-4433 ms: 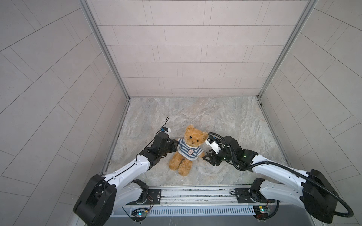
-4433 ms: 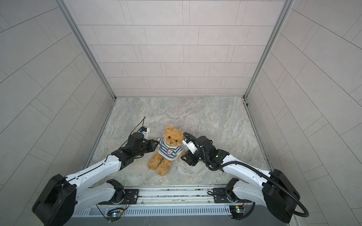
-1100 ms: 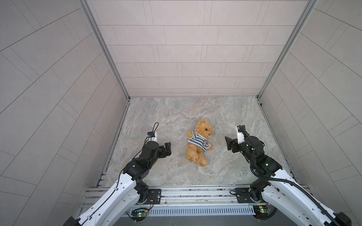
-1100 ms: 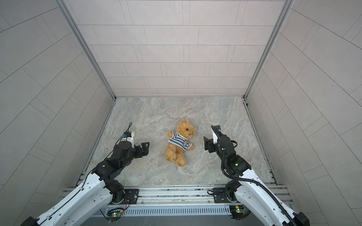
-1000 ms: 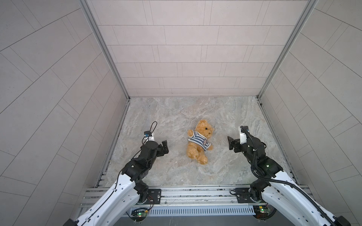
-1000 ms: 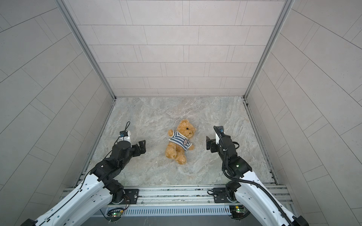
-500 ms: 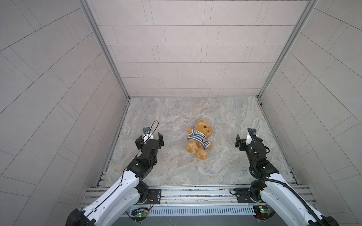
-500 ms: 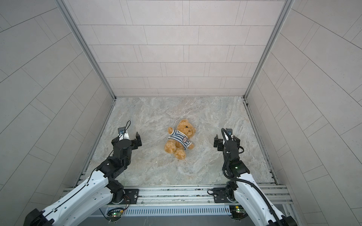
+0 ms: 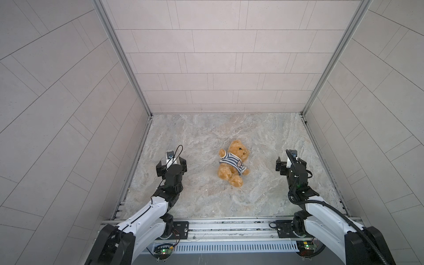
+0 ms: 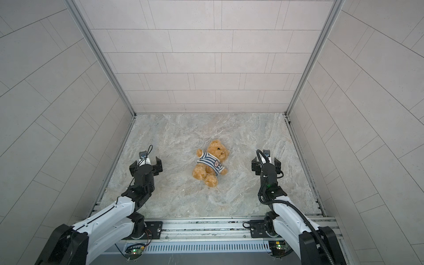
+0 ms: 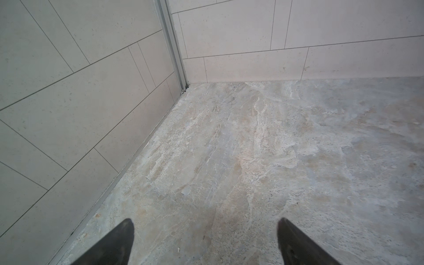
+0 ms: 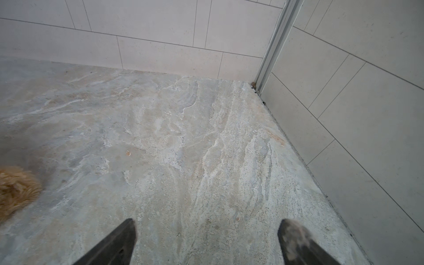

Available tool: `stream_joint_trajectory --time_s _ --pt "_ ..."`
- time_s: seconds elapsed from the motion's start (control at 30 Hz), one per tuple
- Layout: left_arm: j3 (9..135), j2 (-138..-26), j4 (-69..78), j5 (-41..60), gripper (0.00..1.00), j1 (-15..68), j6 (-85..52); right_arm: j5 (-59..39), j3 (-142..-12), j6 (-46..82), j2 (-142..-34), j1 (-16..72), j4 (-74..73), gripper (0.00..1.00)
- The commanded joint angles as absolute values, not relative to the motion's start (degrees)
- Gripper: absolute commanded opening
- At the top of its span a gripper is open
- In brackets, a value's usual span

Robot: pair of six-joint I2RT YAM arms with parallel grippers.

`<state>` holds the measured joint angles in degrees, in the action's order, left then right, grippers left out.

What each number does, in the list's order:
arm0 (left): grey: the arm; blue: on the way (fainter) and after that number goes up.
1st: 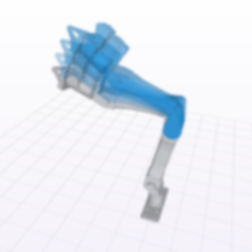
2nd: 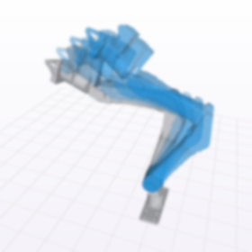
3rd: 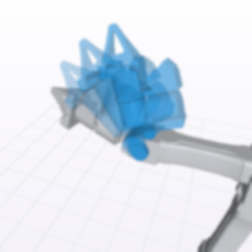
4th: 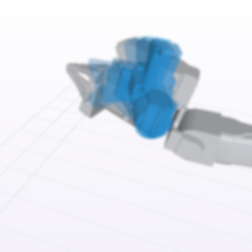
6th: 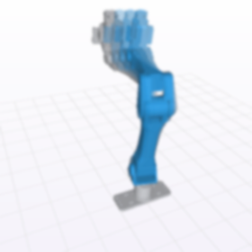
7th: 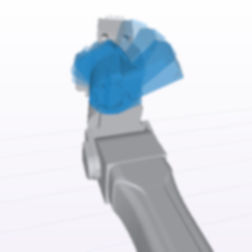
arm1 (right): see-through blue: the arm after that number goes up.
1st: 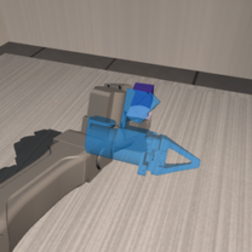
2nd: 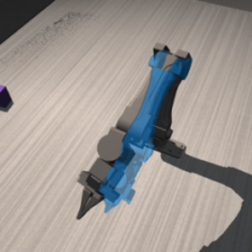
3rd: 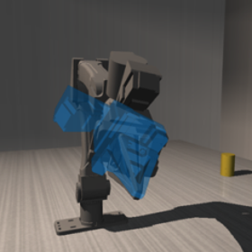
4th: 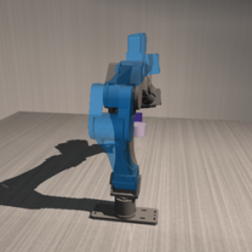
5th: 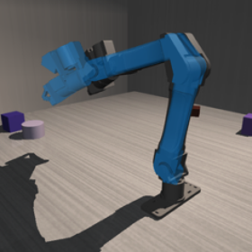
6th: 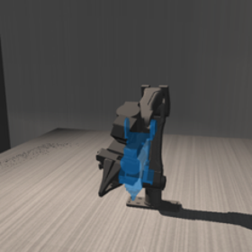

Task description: Dress the teddy bear

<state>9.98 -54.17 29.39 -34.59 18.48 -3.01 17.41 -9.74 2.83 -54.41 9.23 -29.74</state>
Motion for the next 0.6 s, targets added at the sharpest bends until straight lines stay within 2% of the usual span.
stream_joint_trajectory --time_s 0.0,0.13,0.3,0.57 --pt "8.53 -56.01 40.69 -31.12 1.00 16.17 -0.72 19.25 -9.66 1.29 -59.77 8.53 -39.93 0.98" --pt "8.35 -59.79 47.15 -27.22 1.00 12.42 -0.92 19.89 -10.15 1.21 -68.41 7.78 -49.54 0.97" --pt "9.64 -66.40 54.65 -23.52 1.00 11.55 0.35 18.84 -11.31 1.63 -75.68 6.33 -58.04 0.96" --pt "12.19 -76.52 63.93 -24.63 1.00 10.35 0.70 16.09 -12.51 3.38 -86.55 4.10 -67.55 0.95"
